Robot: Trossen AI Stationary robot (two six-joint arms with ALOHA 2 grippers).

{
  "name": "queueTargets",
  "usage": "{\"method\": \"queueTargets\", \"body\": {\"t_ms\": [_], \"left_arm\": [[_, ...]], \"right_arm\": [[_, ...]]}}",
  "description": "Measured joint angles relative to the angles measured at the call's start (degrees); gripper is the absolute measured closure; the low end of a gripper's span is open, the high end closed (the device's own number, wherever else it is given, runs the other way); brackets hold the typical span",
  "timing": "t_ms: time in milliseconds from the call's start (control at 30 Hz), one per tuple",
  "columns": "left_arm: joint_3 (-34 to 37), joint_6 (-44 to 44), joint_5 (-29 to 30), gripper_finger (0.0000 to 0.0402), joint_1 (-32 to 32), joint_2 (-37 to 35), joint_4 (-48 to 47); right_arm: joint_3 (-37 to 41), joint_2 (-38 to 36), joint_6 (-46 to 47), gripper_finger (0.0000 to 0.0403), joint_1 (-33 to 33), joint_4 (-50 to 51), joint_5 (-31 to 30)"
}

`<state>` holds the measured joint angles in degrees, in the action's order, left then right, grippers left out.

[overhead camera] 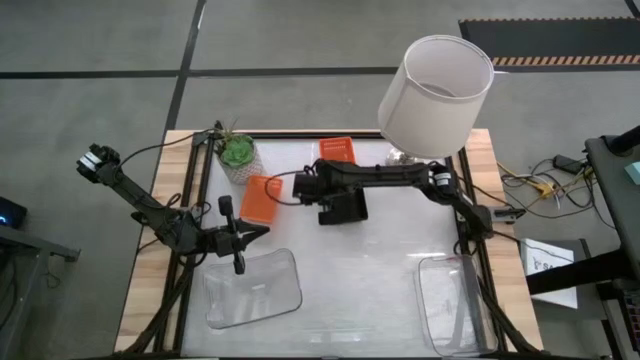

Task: Stack baskets by color
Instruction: Stack the right black bin on the stacked black bins, then stack the left orange bin on the stacked orange bins

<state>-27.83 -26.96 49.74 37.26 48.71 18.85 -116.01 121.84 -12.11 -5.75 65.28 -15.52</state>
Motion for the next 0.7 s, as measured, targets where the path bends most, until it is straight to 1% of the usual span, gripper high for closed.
{"method": "queueTargets", "body": {"t_ms": [167, 433, 533, 700], "left_arm": [[0.02, -0.40, -0.02, 0.0402, 0.00, 0.00, 0.00], [0.04, -0.42, 0.00, 0.0402, 0.00, 0.00, 0.00], [0.04, -0.43, 0.00, 0.0402, 0.00, 0.00, 0.00], [0.07, -0.44, 0.00, 0.0402, 0.04, 0.00, -0.02]], "right_arm": [[2.58, 0.00, -0.97, 0.0394, -2.56, -3.06, -0.36], [7.18, 0.00, -0.55, 0.0394, -2.59, -5.01, 0.98], [6.75, -0.13, -0.32, 0.0394, -2.21, -4.92, 0.49], [3.04, -0.53, 0.20, 0.0394, -1.45, -2.23, 0.14]]}}
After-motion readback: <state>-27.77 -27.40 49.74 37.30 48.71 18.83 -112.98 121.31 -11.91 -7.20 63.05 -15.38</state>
